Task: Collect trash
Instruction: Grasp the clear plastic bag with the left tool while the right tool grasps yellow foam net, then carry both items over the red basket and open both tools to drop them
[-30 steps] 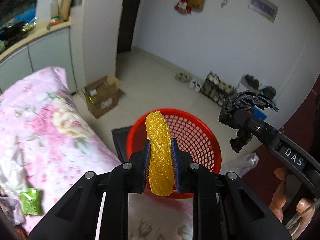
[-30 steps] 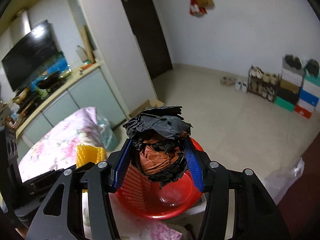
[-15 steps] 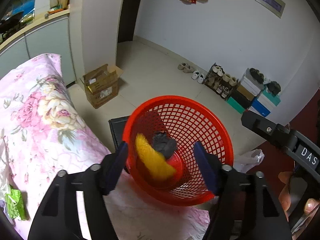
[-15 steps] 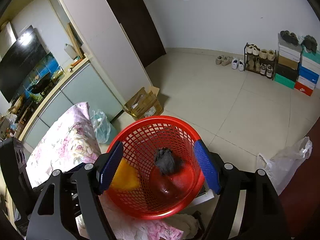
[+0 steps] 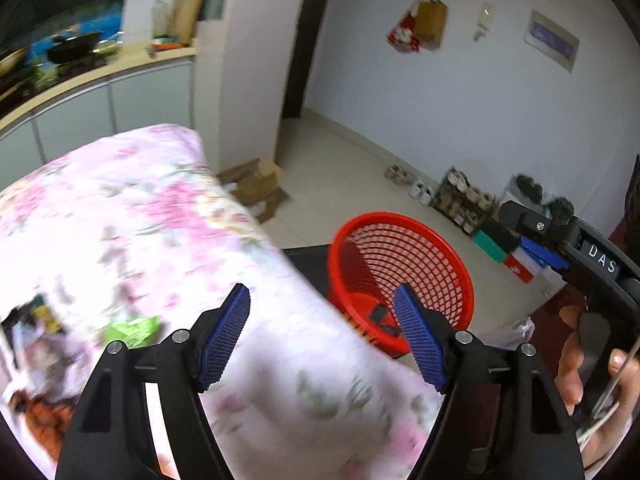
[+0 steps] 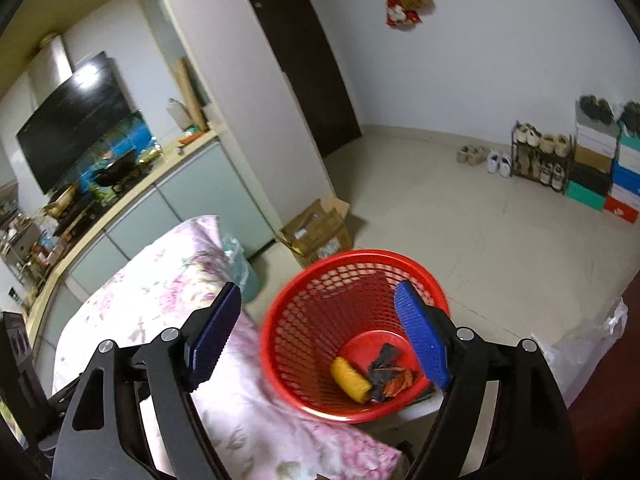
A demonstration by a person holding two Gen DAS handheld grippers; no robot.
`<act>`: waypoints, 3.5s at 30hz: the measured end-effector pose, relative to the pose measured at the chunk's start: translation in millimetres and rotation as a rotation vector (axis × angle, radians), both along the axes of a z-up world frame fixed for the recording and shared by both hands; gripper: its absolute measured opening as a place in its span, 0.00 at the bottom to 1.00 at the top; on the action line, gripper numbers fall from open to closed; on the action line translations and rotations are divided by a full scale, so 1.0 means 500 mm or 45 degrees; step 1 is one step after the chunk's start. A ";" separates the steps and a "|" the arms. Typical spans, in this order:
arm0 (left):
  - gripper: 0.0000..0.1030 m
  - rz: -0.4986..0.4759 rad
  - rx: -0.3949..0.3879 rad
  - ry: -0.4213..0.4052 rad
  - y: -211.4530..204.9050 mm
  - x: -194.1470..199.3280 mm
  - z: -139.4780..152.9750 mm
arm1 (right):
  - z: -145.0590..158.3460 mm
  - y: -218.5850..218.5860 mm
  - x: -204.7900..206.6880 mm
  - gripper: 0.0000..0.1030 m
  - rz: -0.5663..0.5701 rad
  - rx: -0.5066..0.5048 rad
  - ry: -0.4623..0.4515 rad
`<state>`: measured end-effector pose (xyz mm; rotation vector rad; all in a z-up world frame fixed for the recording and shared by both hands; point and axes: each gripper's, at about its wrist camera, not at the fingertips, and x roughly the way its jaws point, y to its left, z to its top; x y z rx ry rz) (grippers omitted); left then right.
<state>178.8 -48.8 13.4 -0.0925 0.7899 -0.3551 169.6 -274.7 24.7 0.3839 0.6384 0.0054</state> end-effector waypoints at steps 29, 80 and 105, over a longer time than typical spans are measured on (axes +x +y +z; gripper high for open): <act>0.70 0.826 -0.199 0.007 0.608 -0.208 -0.004 | 0.000 0.272 -0.087 0.85 0.438 -0.067 -0.044; 0.32 0.872 -0.010 -0.204 0.486 -0.336 0.082 | -0.104 0.485 -0.117 0.11 0.881 -0.194 0.075; 0.32 0.628 0.017 -0.227 0.326 -0.246 0.085 | 0.062 0.257 -0.092 0.11 0.471 -0.129 -0.259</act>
